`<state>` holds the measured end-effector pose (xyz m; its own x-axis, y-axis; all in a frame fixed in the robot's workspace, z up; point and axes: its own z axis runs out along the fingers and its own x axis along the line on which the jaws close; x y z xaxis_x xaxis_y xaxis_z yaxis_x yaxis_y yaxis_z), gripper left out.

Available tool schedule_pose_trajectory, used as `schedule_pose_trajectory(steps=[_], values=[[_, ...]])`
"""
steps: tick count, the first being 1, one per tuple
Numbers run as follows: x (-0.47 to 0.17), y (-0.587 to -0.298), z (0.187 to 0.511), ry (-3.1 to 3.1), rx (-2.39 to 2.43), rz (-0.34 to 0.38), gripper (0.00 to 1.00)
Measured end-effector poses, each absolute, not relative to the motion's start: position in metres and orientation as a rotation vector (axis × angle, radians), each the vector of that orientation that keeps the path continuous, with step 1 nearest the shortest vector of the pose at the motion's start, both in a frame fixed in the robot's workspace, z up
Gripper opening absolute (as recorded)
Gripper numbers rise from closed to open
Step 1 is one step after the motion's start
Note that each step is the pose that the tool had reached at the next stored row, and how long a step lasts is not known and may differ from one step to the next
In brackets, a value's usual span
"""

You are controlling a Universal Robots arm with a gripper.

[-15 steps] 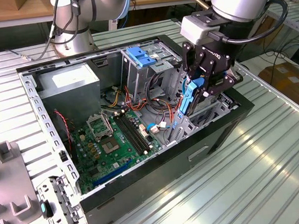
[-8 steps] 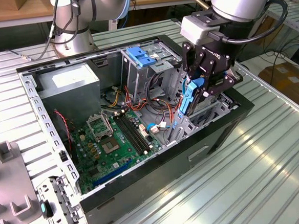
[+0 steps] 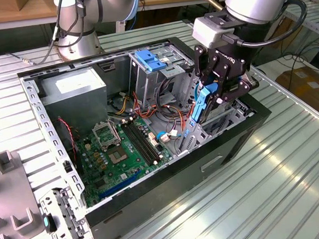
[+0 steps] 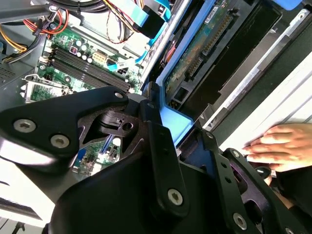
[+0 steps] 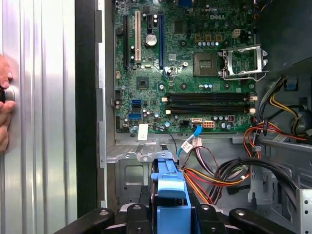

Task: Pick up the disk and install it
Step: 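Insert the disk into the insertion slot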

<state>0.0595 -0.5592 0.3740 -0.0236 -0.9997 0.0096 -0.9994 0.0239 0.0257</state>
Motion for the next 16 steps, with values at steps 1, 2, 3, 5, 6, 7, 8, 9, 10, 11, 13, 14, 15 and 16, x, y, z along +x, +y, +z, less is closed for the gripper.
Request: schedule_pose_trajectory(steps=[1, 2, 3, 5, 6, 7, 8, 9, 10, 11, 13, 14, 15, 16], values=[[0.06, -0.56, 0.37, -2.23, 2.178, -0.018, 0.37], [0.06, -0.56, 0.368, -2.23, 2.178, -0.018, 0.37], [0.06, -0.56, 0.366, -2.23, 2.177, -0.018, 0.37], [0.06, -0.561, 0.363, -2.23, 2.178, -0.018, 0.37], [0.06, -0.561, 0.362, -2.23, 2.178, -0.018, 0.37], [0.06, -0.561, 0.361, -2.23, 2.178, -0.018, 0.37], [0.06, -0.561, 0.36, -2.23, 2.177, -0.018, 0.37], [0.06, -0.561, 0.36, -2.23, 2.177, -0.018, 0.37], [0.06, -0.561, 0.36, -2.23, 2.177, -0.018, 0.37], [0.06, -0.561, 0.36, -2.23, 2.177, -0.018, 0.37], [0.059, -0.561, 0.36, -2.23, 2.177, -0.018, 0.37], [0.06, -0.561, 0.36, -2.23, 2.177, -0.018, 0.38], [0.06, -0.561, 0.36, -2.23, 2.178, -0.018, 0.44], [0.06, -0.561, 0.36, -2.23, 2.178, -0.018, 0.51]])
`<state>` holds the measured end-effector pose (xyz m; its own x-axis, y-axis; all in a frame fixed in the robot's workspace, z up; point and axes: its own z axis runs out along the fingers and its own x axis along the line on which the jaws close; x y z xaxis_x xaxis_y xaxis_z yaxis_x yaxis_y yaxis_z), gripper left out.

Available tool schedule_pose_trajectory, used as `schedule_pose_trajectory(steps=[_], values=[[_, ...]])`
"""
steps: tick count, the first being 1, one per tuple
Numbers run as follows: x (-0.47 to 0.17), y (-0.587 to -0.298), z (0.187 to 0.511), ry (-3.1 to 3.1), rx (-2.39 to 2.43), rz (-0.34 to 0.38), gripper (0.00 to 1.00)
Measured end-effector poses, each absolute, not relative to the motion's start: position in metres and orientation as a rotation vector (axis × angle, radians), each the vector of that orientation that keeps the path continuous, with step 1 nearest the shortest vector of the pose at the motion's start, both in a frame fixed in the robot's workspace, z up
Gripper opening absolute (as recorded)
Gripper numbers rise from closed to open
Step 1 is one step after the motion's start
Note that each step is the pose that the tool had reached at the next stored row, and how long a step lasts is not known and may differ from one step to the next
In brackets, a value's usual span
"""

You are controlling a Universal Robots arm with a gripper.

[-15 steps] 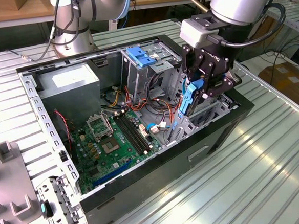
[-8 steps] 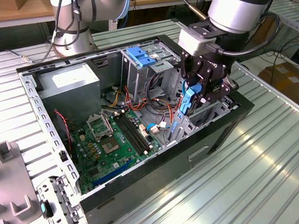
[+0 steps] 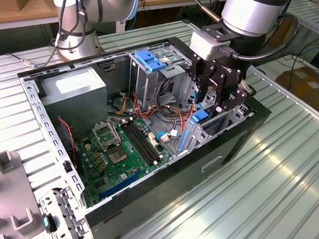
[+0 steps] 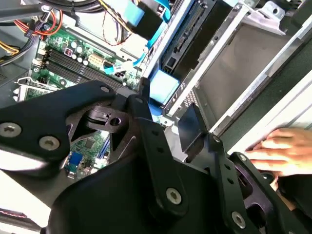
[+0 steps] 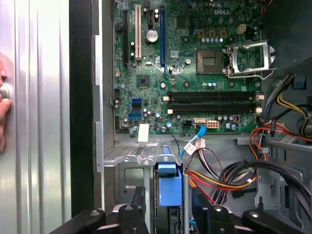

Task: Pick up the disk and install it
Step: 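Insert the disk into the insertion slot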

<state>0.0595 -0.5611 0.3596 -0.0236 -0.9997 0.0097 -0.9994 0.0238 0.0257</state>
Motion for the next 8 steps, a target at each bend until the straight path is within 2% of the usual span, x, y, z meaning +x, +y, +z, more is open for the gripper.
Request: schedule_pose_trajectory(steps=[3, 5, 6, 8], values=[[0.0595, -0.5611, 0.3594, -2.23, 2.177, -0.018, 0.51], [0.0595, -0.5611, 0.3592, -2.23, 2.178, -0.018, 0.24], [0.0595, -0.5611, 0.3591, -2.23, 2.178, -0.018, 0.24], [0.0595, -0.5611, 0.3589, -2.23, 2.178, -0.018, 0.12]])
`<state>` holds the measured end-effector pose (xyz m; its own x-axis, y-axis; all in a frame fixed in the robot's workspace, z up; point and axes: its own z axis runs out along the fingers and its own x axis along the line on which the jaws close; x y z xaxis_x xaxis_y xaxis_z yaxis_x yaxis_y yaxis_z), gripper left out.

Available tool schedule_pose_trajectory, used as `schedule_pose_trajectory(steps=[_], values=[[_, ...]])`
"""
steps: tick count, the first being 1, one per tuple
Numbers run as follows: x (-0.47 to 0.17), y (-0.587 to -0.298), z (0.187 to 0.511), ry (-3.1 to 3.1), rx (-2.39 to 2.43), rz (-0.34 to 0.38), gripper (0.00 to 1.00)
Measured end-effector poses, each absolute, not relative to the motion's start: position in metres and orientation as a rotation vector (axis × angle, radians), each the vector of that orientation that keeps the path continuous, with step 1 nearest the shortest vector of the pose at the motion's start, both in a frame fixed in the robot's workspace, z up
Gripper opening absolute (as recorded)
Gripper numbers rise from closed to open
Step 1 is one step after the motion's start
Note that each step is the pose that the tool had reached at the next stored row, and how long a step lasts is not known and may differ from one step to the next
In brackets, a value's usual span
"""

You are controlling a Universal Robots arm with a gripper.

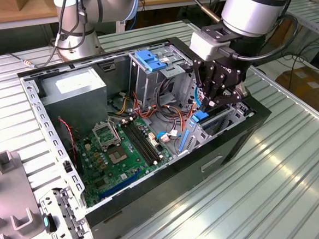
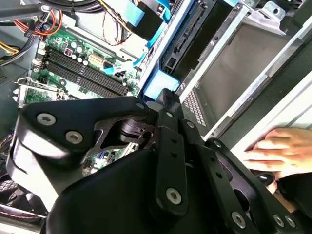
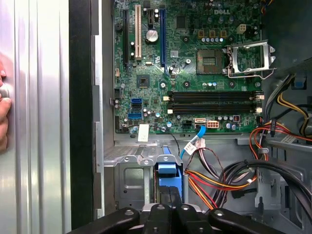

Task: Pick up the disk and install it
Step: 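Insert the disk into the insertion slot, then insert the first disk wire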

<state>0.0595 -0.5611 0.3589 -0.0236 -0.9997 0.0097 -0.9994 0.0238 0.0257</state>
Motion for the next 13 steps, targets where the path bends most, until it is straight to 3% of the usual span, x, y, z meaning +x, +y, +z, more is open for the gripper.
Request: schedule_pose_trajectory(steps=[13], values=[[0.0595, -0.5611, 0.3576, -2.23, 2.178, -0.018, 0.11]])
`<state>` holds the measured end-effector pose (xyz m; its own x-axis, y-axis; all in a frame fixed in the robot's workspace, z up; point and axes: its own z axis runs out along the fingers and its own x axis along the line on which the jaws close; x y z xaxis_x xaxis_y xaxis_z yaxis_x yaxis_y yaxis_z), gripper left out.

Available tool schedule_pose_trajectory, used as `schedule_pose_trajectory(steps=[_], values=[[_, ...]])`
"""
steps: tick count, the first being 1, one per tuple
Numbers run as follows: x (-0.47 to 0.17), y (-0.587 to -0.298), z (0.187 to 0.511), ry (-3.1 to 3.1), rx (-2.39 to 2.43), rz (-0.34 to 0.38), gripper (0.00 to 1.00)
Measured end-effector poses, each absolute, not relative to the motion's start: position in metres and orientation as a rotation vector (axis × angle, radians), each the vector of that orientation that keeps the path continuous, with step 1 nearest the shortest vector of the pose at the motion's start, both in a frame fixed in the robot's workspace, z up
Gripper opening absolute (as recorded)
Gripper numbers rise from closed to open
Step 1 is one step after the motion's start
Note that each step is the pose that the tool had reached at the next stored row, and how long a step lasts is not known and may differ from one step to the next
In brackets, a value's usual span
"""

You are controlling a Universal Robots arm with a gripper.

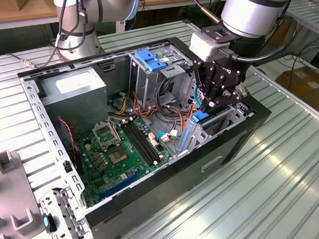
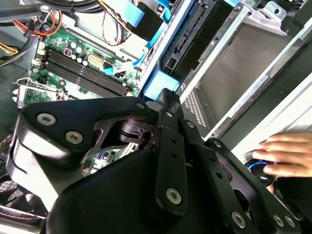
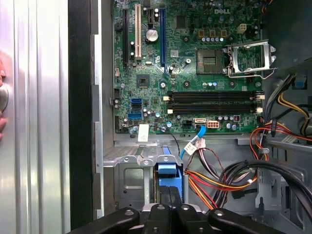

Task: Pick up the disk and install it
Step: 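Insert the first disk wire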

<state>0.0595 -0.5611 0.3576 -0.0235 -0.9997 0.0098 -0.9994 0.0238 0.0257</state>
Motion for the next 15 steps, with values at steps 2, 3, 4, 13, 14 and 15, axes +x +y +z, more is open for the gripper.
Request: schedule_pose_trajectory(steps=[2, 3, 4, 13, 14, 15], values=[[0.06, -0.561, 0.357, -2.23, 2.178, -0.018, 0.11], [0.06, -0.561, 0.357, -2.23, 2.177, -0.018, 0.11], [0.06, -0.561, 0.357, -2.23, 2.178, -0.018, 0.11], [0.087, -0.561, 0.357, -2.18, 2.227, -0.017, 0.11], [0.087, -0.561, 0.358, -2.15, 2.255, -0.016, 0.11], [0.087, -0.561, 0.36, -2.142, 2.263, -0.016, 0.11]])
